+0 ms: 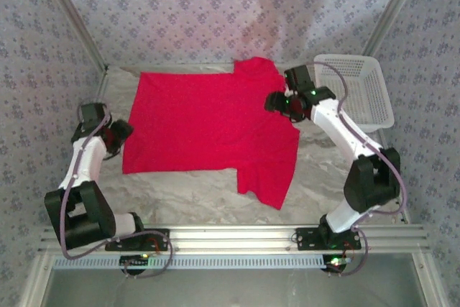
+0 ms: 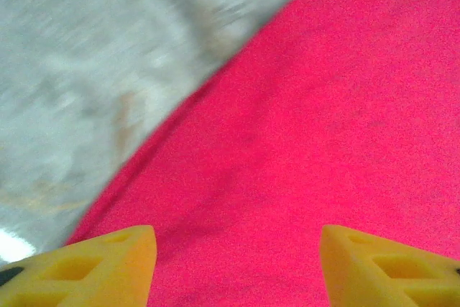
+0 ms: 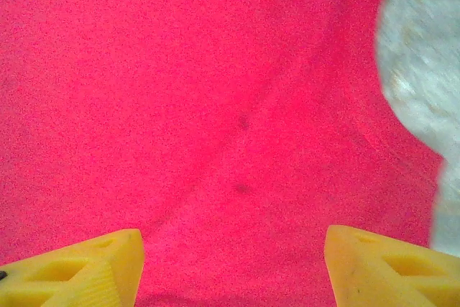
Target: Fold the inside-out t-shirt
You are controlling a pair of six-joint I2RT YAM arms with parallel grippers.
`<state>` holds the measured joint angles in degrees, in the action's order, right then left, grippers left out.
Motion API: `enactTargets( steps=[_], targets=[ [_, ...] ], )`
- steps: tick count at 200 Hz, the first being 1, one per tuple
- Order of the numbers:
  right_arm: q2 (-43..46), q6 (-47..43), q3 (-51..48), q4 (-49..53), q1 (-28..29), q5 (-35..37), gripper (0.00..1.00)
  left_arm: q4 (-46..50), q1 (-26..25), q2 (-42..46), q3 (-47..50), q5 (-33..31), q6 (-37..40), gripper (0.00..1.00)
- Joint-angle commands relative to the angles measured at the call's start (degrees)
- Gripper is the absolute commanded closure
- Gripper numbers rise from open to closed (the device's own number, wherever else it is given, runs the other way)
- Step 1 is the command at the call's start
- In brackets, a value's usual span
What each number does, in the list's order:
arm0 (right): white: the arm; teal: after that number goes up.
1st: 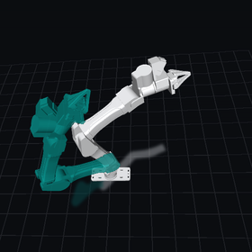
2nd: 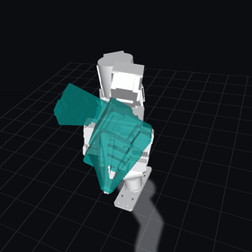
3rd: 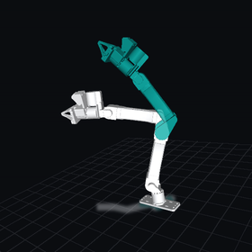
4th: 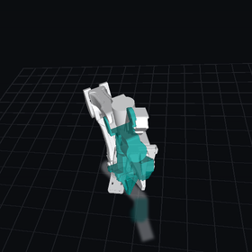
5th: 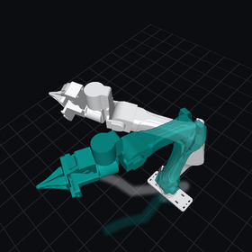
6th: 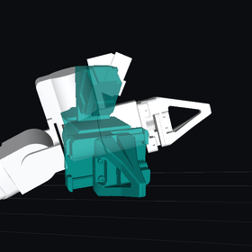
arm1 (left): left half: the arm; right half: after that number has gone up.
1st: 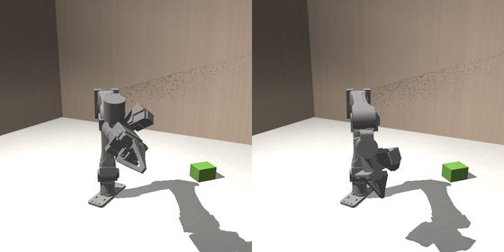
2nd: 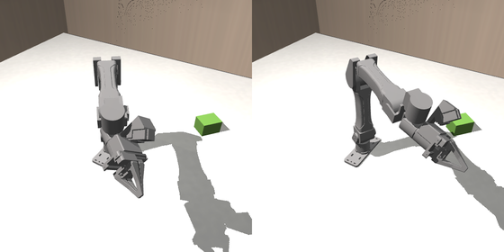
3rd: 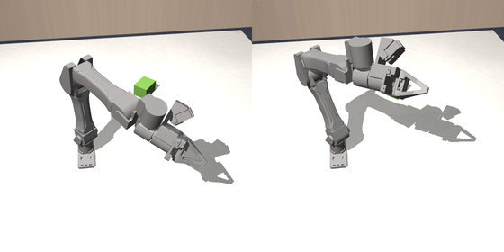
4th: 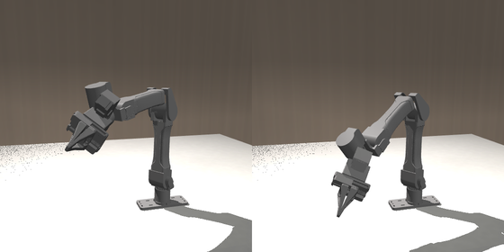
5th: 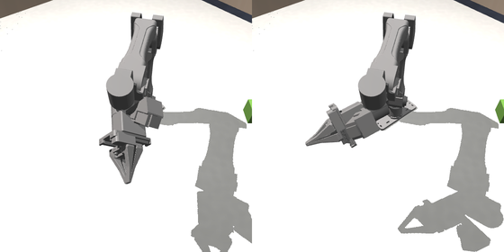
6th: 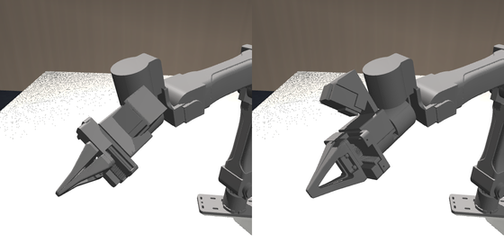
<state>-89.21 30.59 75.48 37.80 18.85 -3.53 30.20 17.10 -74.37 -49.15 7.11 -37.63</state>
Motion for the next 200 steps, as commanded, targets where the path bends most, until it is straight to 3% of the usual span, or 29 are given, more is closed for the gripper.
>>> enactTargets(
  steps=[1,61,127,165,200],
  targets=[
    [2.7,-1.5,-7.7,2.8,0.1,3.4,0.30,5.6,3.3,0.8,2.1,3.4,1.5,0.43],
    [7.1,-2.4,-18.7,1.6,0.3,0.0,0.31,5.5,4.8,-1.0,6.2,1.7,1.6,0.58],
    [6.8,-3.6,-18.4,2.0,-1.6,-2.2,0.31,4.8,6.0,-3.9,6.3,-0.6,0.7,0.60],
    [5.8,-4.3,-17.9,2.2,-3.0,-2.7,0.31,0.9,5.5,-6.3,8.6,1.1,-1.4,0.69],
    [5.6,-4.6,-17.8,3.2,-4.0,-3.1,0.31,-1.4,4.9,-9.2,9.2,0.8,-2.3,0.71]
  ],
)
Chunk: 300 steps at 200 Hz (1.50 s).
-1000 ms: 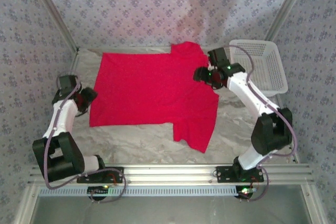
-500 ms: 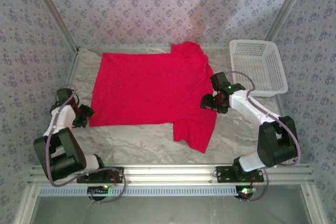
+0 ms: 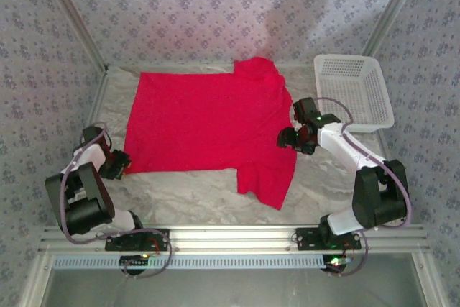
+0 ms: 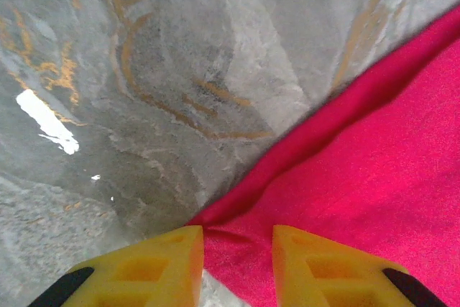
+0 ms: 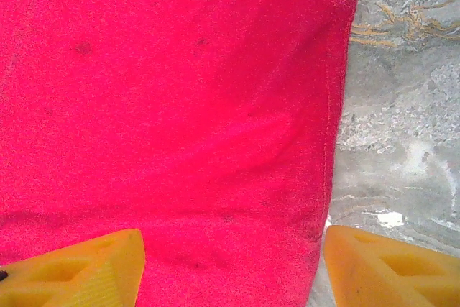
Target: Fold the inside-out t-shirt
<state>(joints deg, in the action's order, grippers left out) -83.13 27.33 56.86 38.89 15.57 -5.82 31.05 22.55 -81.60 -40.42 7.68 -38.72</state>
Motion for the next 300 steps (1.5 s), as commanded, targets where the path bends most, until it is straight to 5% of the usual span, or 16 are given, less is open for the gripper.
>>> enactTargets(
  steps=[1,37,102,158,244,300],
  targets=[
    [-0.5,-1.3,0.8,2.2,-0.7,-0.8,0.31,-2.3,-0.5,-2.0,0.4,0.2,-1.2,0.72],
    [0.9,0.3,-1.0,8.4,0.4,-3.4,0.35,-1.5,-0.6,-3.6,-1.5,-0.1,-0.7,1.00],
    [15.0,11.2,-15.2,11.8,13.5,-7.2,0.59,0.1,-3.1,5.7,-1.9,-1.0,-2.7,1.00],
    [16.9,18.0,-19.8,7.7,23.3,-3.4,0.58,1.2,-3.3,7.1,-4.5,1.4,-2.4,1.00],
    [8.2,19.8,-25.0,-1.1,29.7,-2.1,0.56,1.2,-3.3,9.1,-3.4,1.8,-2.8,1.00],
    [9.8,18.4,-19.4,8.3,29.9,1.2,1.00,4.9,-3.2,12.4,-4.3,1.4,-2.6,1.00]
  ],
)
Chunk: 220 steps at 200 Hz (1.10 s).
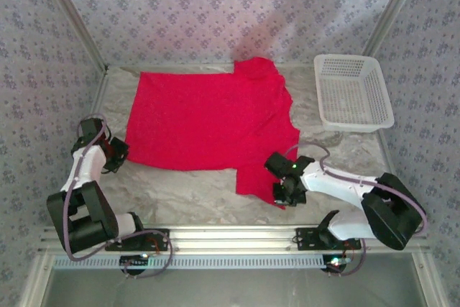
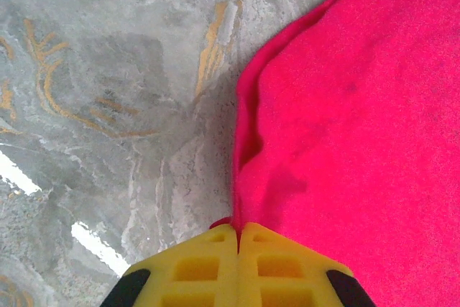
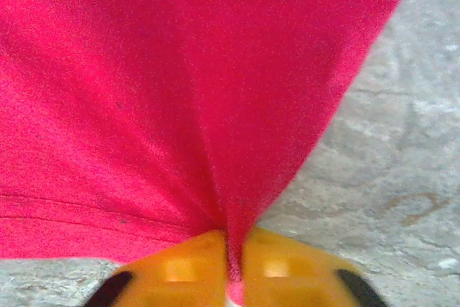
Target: Fold the inside-out t-shirt
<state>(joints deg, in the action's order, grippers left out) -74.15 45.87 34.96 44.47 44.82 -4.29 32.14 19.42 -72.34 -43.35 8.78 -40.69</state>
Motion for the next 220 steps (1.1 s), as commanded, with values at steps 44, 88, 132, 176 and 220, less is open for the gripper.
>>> enactTargets(
  steps=[44,88,132,176,220],
  targets=[
    [12.5,-0.6,9.8,15.8,-0.4,2.6,1.00,11.7,0.2,10.1,-3.8,1.7,1.1,1.00],
    [22.7,3.5,10.3,23.8,-0.2,-1.2,1.00,18.6,0.3,18.9,-3.7,4.0,2.3,1.00],
    [26.6,6.7,16.2,28.2,-0.5,-2.3,1.00,22.5,0.2,25.2,-5.2,4.9,3.0,1.00],
    [13.7,-3.9,27.7,25.0,-9.5,-1.1,1.00,17.4,0.2,18.6,-5.7,4.8,2.9,1.00],
    [0.0,-12.4,38.3,15.4,-17.3,1.7,1.00,9.1,-0.3,7.6,-8.5,3.9,1.6,1.00]
  ],
)
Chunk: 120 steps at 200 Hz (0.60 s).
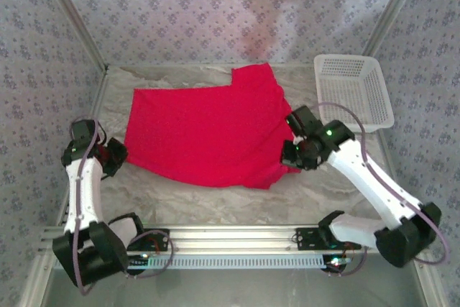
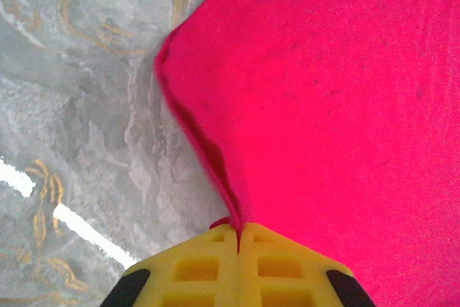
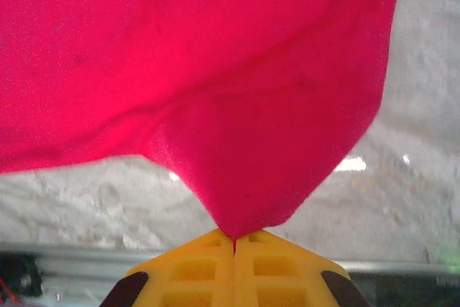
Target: Fold the inside-out t-shirt
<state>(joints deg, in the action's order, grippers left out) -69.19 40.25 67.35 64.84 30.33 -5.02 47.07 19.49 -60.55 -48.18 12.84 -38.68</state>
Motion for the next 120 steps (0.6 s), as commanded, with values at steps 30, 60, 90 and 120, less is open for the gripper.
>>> enactTargets(
  steps=[30,60,90,120],
  targets=[
    [-13.7,-8.9,12.6,-8.1,-5.8,3.2,1.00,-9.5,-1.1,-12.3,-7.4,-1.0,-1.0,1.00],
    [-20.4,-9.7,19.3,-9.7,-9.1,2.6,1.00,-9.2,-1.9,-20.7,-12.9,-1.8,0.3,1.00],
    [-28.3,-11.0,27.3,-9.0,-10.7,2.2,1.00,-9.3,-2.9,-27.3,-17.8,-3.1,1.0,1.00],
    [-35.5,-11.8,34.8,-6.9,-11.8,2.6,1.00,-8.5,-3.5,-34.6,-24.0,-3.9,2.3,1.00]
  ],
)
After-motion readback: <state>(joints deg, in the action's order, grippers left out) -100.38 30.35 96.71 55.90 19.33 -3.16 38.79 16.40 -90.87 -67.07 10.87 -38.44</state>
